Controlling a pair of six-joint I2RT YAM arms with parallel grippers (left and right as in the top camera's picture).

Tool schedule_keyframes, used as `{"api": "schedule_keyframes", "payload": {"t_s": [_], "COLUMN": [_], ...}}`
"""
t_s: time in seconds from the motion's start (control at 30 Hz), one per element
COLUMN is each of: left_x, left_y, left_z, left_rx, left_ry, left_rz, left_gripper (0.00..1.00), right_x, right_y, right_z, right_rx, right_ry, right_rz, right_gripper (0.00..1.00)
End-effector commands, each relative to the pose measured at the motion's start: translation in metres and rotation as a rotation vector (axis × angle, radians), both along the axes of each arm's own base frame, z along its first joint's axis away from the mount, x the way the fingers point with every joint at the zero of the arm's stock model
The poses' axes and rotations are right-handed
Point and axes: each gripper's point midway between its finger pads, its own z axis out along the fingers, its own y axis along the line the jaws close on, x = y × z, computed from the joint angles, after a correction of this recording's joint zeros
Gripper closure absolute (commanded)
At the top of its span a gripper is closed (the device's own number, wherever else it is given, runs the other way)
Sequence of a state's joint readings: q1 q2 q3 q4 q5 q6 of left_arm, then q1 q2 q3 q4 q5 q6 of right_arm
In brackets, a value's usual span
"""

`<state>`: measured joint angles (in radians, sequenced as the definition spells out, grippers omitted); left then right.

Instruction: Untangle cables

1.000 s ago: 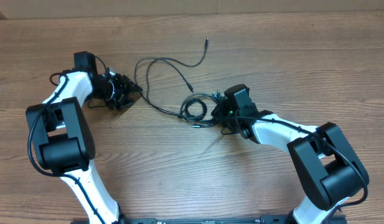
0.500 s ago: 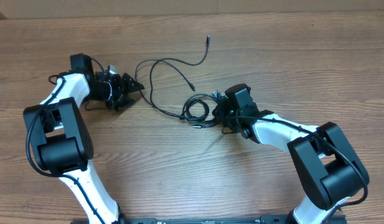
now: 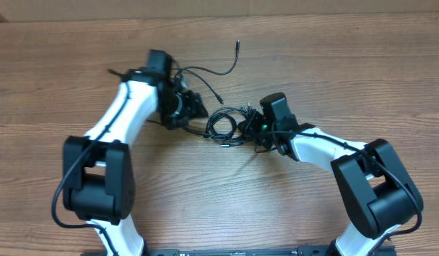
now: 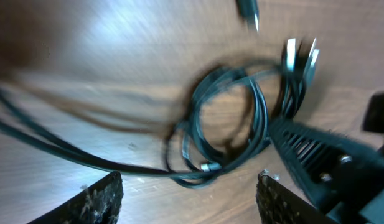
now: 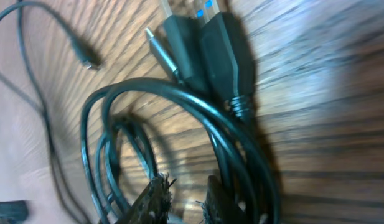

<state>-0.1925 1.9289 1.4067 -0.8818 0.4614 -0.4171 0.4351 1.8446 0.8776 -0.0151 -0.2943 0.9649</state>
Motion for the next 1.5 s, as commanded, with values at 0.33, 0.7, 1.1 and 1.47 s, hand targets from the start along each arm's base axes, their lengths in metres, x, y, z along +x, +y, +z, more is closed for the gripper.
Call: {"api": "schedule_keyframes", "payload": {"t_s": [0.33, 0.7, 1.1, 1.47], "left_x": [-0.02, -0.026, -0.033, -0.043], "left_y": [-0.021, -0.031, -0.034, -0.04], "left_z": [-0.038, -0.031, -0.015, -0.012], "left_rx": [0.156, 0.089, 0.044, 0.014], "left_ry": [0.159, 0.204, 0.244, 0.312], "left_rz": [0.168, 0.176, 0.181, 0.21], "left_gripper": [0.43, 0.47, 0.41, 0.41], "right_x": [0.008, 0.011, 0.012, 0.007], "right_y": [0.005, 0.016, 0.017, 0.024], "right_z": [0.022, 0.027, 0.025, 0.011], "right_rx": [0.098, 0.1, 0.07, 0.036], "right_ry": [-0.042, -0.107, -0.126, -0.112], "right_rz": [0.102, 0.155, 0.15, 0.15], "right_gripper": [0.63, 0.62, 0.62, 0.63]}}
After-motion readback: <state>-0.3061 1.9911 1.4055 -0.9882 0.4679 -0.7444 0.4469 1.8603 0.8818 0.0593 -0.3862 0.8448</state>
